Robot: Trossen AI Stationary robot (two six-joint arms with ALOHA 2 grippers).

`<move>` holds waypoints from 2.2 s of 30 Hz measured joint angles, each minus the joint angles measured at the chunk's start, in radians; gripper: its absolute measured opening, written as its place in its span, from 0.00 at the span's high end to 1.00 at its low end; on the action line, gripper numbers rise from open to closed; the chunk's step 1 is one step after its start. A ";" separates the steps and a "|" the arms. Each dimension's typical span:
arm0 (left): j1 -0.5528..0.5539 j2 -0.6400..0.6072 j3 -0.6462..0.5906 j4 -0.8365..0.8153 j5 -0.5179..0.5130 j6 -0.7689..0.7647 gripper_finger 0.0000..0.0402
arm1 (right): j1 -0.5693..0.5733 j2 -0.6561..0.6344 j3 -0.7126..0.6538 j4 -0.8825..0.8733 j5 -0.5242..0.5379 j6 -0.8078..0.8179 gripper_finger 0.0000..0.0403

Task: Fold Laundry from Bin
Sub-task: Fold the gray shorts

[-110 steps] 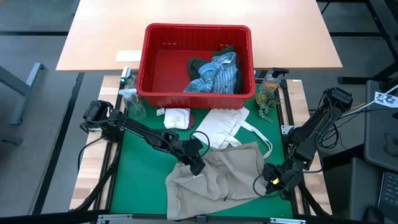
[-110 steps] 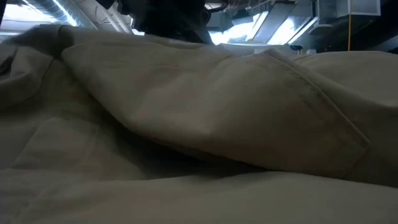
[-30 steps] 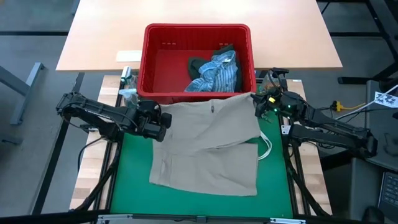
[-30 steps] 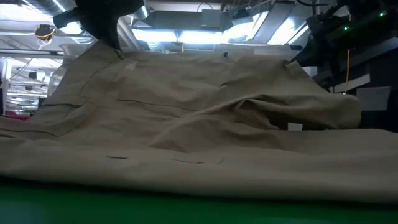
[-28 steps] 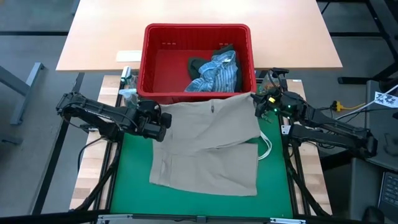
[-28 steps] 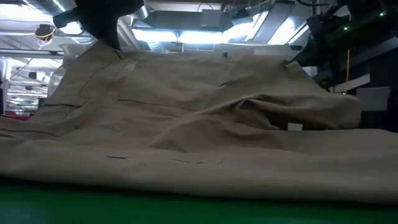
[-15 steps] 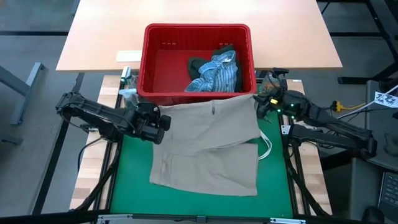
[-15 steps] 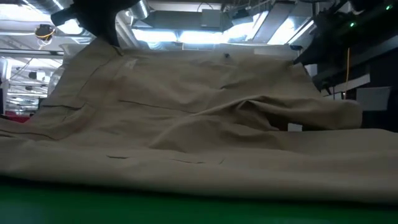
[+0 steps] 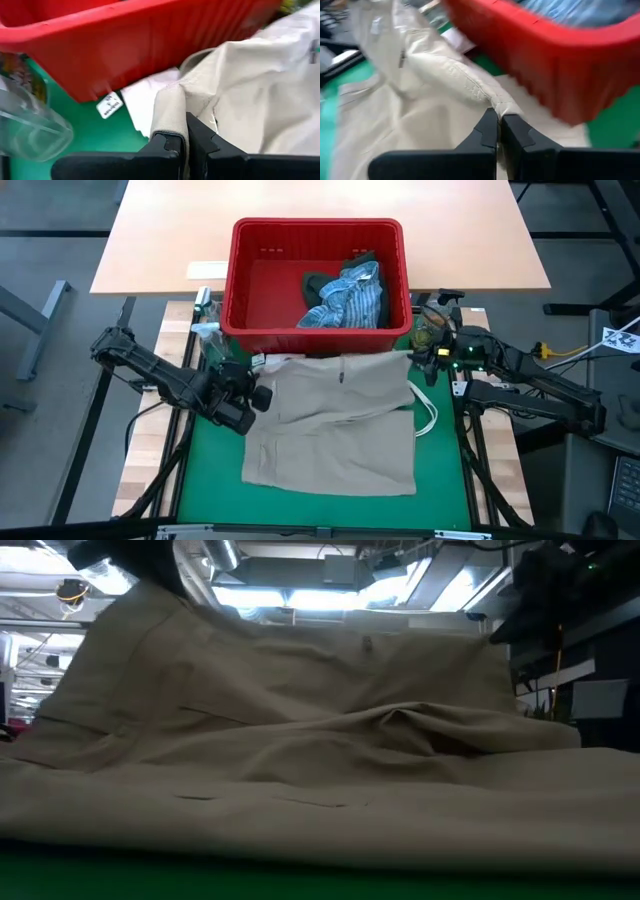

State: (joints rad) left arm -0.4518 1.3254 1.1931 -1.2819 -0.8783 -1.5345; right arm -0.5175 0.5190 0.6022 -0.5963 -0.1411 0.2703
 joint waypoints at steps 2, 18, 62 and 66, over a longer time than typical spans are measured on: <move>-0.030 0.000 0.000 0.011 0.000 0.000 1.00 | 0.000 -0.004 0.000 -0.005 -0.064 0.019 0.99; -0.267 0.023 0.000 0.203 -0.013 0.059 1.00 | 0.007 -0.193 0.000 -0.170 -0.290 0.249 0.99; -0.458 0.269 0.000 0.841 0.439 0.124 0.98 | 1.425 0.263 -0.133 0.212 0.229 1.109 0.99; -0.458 0.319 0.000 0.912 0.497 0.123 0.98 | 1.464 0.313 -0.131 0.274 0.217 1.140 0.99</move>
State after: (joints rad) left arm -0.9100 1.6443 1.1927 -0.3700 -0.3812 -1.4112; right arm 0.9461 0.8325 0.4709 -0.3223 0.0763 1.4101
